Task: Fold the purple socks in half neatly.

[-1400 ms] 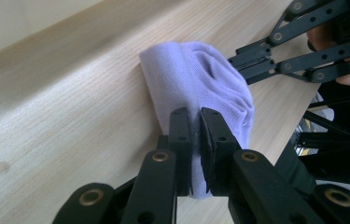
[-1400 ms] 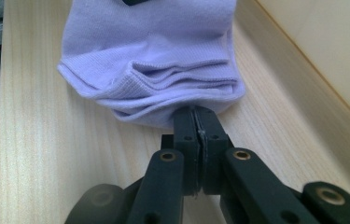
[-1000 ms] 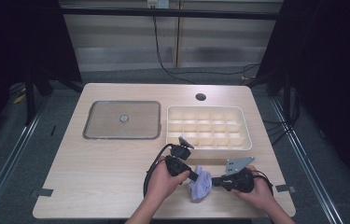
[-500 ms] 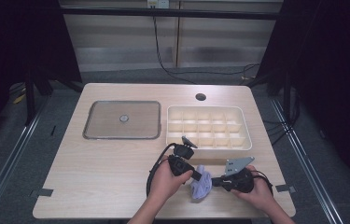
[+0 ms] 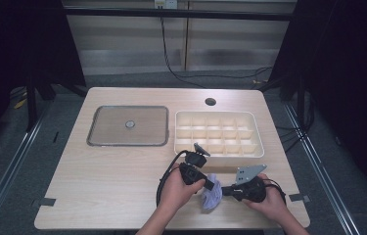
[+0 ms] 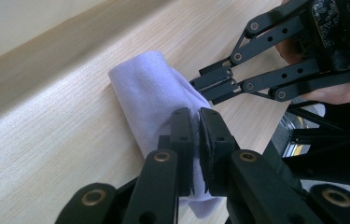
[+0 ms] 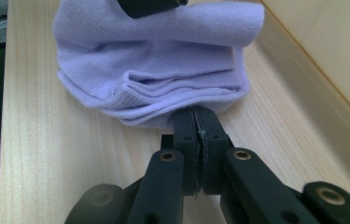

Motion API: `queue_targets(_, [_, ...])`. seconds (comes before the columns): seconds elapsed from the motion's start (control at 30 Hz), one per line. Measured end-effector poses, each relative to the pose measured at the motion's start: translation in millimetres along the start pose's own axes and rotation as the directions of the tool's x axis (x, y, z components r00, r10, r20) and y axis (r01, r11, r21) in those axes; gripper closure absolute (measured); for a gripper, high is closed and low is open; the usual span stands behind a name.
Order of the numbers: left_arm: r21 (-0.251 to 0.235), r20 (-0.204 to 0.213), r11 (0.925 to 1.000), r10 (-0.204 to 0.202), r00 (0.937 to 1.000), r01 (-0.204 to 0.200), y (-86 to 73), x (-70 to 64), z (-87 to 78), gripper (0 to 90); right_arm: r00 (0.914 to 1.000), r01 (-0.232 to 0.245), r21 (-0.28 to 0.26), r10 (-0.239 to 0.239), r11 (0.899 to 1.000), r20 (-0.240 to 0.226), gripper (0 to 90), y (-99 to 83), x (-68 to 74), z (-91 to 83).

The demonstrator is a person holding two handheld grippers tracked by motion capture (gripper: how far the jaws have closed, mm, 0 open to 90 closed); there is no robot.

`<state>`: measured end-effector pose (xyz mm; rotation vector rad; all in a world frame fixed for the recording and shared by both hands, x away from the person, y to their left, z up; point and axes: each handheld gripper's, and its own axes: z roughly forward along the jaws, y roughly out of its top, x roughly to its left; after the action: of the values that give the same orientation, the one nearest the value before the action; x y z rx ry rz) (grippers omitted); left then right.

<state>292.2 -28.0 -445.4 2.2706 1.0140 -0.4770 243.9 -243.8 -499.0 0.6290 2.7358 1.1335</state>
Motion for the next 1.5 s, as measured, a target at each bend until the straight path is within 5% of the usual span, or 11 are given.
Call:
queue_targets(0.9, [0.025, -0.004, 0.9987, 0.045, 0.9990, -0.045, 3.6, -2.6, 0.4, 84.9, 1.0000, 0.007, 0.005, -0.007, 1.000, 0.000, 88.1, 1.7, 2.8, 1.1])
queue_targets(1.5, [0.032, 0.001, 0.9982, 0.051, 0.9987, -0.051, 1.8, -6.0, 15.4, 85.0, 0.9999, 0.013, 0.005, -0.013, 1.000, -0.003, 87.8, 2.7, 4.3, 2.2])
